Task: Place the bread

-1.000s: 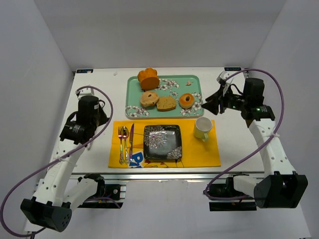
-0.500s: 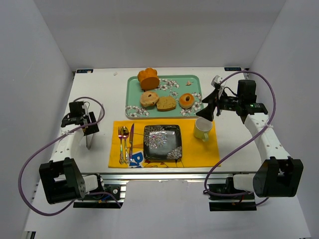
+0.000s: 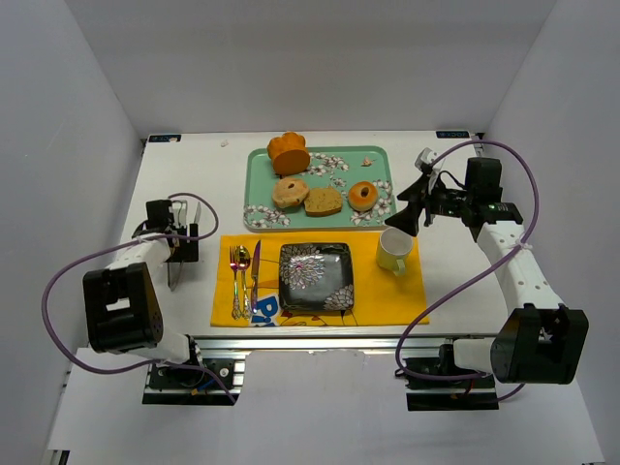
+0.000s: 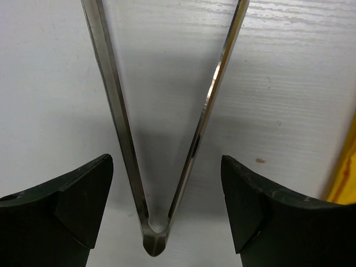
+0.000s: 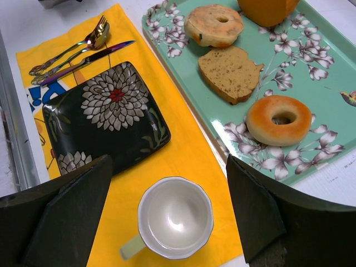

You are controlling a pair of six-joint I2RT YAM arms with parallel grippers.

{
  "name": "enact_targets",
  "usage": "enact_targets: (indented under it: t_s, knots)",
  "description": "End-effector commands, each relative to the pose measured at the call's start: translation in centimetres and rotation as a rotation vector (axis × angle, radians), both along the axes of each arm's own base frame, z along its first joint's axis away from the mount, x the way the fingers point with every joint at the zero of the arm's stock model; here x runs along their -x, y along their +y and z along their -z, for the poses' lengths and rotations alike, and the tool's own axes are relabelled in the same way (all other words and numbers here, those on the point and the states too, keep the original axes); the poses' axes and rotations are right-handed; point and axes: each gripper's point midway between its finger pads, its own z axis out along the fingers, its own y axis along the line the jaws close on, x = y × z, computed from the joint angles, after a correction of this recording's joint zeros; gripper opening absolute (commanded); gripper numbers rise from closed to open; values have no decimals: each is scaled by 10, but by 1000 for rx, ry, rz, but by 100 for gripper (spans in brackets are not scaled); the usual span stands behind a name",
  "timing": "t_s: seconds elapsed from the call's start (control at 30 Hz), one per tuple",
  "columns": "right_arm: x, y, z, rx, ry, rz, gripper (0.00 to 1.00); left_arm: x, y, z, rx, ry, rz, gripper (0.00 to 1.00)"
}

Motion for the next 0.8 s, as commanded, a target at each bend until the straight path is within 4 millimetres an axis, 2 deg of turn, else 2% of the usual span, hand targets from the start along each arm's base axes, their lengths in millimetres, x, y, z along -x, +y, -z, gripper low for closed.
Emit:
enact_targets:
  t_s: [0.0, 0.17, 0.23, 0.37, 0.43, 0.47, 0.5, 0.53, 0.67, 0.73, 0.77]
  knots:
    - [-4, -3, -4, 2, -28, 0, 88, -17, 7, -2, -44, -49, 28, 87]
    - [-6, -5, -7, 4, -33, 11, 88, -23, -4, 18, 22, -35, 57, 86]
    - [-6, -6, -8, 6, -35, 14, 88, -19, -8, 31, 53, -7, 62, 85]
    - [-7, -7, -8, 13, -33, 24, 88, -24, -16, 39, 114, -5, 71, 79]
    - [-6, -8, -10, 17, -39, 26, 88, -25, -17, 39, 125, -4, 76, 69]
    - [-11, -18, -10, 22, -41, 61, 88, -25, -18, 38, 131, -6, 78, 65]
    - [-12, -21, -10, 23, -41, 70, 88, -25, -18, 37, 129, -9, 79, 55]
    - [-12, -21, -10, 24, -43, 73, 88, -22, -19, 39, 130, -5, 76, 50]
    - [-14, -27, -10, 21, -38, 91, 88, -24, -20, 31, 139, -30, 75, 33]
    - [-15, -28, -12, 20, -45, 94, 88, -31, -21, 20, 145, -59, 78, 26]
    - [-16, -28, -12, 18, -45, 93, 88, -40, -20, 9, 142, -88, 79, 24]
